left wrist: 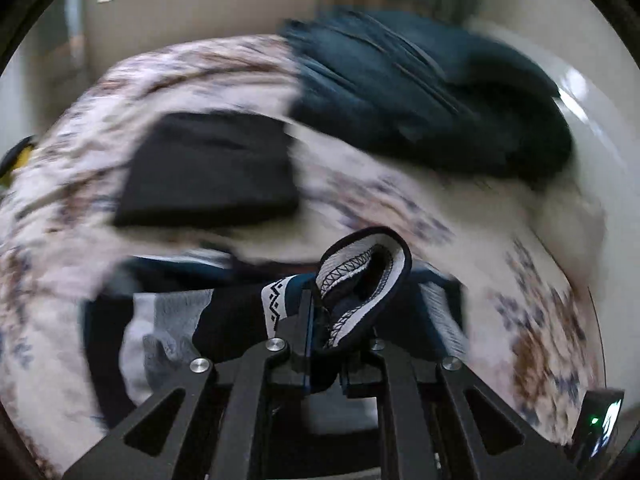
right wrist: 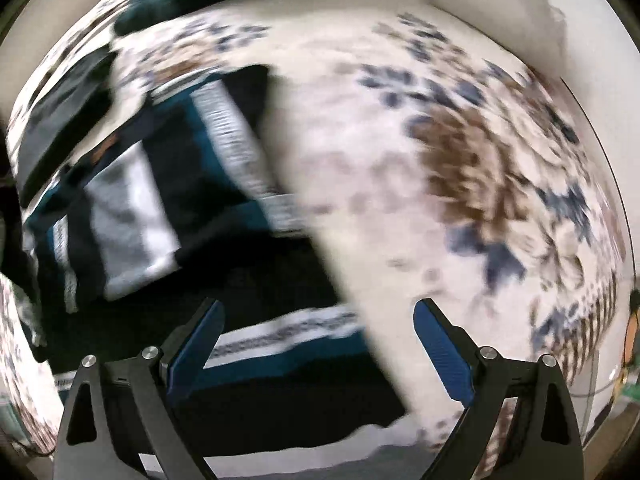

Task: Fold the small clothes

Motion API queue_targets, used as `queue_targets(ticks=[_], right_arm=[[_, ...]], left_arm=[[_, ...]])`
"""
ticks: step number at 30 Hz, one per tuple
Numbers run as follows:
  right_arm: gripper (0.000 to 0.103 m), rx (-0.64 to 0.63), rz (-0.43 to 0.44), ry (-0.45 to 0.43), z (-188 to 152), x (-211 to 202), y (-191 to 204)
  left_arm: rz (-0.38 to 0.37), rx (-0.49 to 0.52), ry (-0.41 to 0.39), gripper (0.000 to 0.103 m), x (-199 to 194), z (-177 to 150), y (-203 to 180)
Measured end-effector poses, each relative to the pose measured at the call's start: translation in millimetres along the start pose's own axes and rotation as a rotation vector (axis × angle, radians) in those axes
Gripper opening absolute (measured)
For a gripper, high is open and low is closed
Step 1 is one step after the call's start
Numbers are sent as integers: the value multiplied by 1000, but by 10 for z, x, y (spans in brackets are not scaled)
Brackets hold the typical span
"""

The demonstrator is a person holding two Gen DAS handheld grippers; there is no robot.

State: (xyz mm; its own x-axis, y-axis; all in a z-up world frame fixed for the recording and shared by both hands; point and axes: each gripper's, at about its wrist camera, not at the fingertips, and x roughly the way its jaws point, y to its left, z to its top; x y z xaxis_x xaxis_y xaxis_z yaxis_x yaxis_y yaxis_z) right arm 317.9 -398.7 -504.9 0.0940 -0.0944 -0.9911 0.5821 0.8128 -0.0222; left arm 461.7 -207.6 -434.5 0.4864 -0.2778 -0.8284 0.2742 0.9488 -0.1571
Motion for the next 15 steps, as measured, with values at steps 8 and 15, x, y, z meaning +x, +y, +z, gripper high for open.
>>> queue_targets(ticks=[8,15], right_arm=[[97,116,81,43,209,0,-616],[97,93,336,58,572,-92,-163]], left_arm=[[-175,-55,190,57,236,-214,-272],[154,-175,106,92,-166,-188,901]])
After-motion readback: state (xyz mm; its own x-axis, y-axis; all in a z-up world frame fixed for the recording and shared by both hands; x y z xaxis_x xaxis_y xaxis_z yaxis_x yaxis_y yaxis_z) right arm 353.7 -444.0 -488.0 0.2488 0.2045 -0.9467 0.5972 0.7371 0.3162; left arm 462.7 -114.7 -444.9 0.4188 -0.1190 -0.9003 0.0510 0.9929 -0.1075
